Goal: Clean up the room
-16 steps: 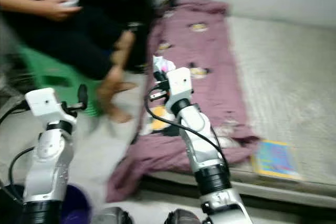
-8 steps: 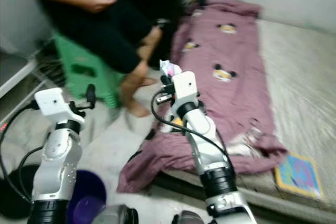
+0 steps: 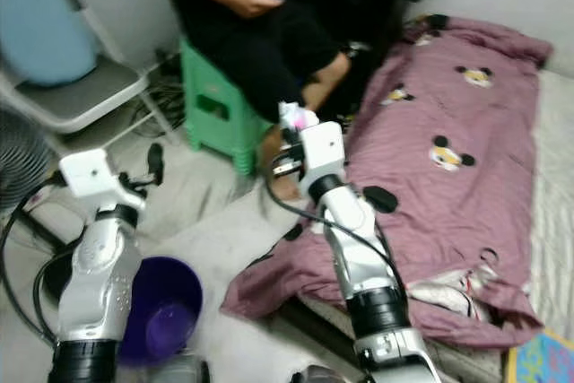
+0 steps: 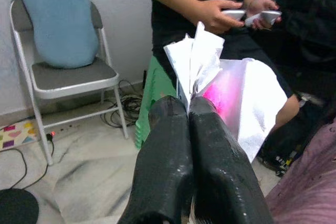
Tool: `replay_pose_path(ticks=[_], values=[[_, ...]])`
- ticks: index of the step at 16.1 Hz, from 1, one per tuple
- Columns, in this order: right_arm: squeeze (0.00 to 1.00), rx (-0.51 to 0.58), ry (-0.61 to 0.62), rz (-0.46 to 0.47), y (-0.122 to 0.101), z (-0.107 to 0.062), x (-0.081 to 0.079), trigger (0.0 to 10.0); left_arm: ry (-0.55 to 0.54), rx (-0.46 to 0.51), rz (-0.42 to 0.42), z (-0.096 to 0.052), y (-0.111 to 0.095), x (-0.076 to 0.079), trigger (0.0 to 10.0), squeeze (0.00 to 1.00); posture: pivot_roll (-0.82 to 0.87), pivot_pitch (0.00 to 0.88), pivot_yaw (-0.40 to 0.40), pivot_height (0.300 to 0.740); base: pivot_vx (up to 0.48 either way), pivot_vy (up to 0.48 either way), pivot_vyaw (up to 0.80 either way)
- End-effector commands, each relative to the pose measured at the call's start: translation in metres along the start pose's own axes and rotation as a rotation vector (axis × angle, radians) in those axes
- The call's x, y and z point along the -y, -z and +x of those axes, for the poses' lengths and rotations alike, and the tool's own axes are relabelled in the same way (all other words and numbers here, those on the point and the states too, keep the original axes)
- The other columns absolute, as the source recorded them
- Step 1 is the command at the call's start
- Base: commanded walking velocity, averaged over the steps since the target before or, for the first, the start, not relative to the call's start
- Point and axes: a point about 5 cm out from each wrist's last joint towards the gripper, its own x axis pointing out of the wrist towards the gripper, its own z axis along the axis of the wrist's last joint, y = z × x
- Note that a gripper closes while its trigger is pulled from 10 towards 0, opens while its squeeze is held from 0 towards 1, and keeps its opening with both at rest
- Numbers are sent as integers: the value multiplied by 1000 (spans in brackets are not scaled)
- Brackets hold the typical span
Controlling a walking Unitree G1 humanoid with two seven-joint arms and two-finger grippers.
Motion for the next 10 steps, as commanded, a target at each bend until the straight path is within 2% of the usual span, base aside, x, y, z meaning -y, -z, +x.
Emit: replay_pose_path(ticks=[1,5,10], values=[[0,21,-27,-3,-5,3,-7,10000,-27,-11,4,-2,2,-7,10000,0,-55,0,-33,740,0,0,800],[0,23,-29,-4,-5,4,-7,10000,-24,3,61,-1,1,-9,10000,0,-50,0,-34,740,0,0,800],[0,28,-31,-9,-7,8,-7,10000,-19,10,58,3,0,-7,10000,0,-49,0,-35,740,0,0,800]])
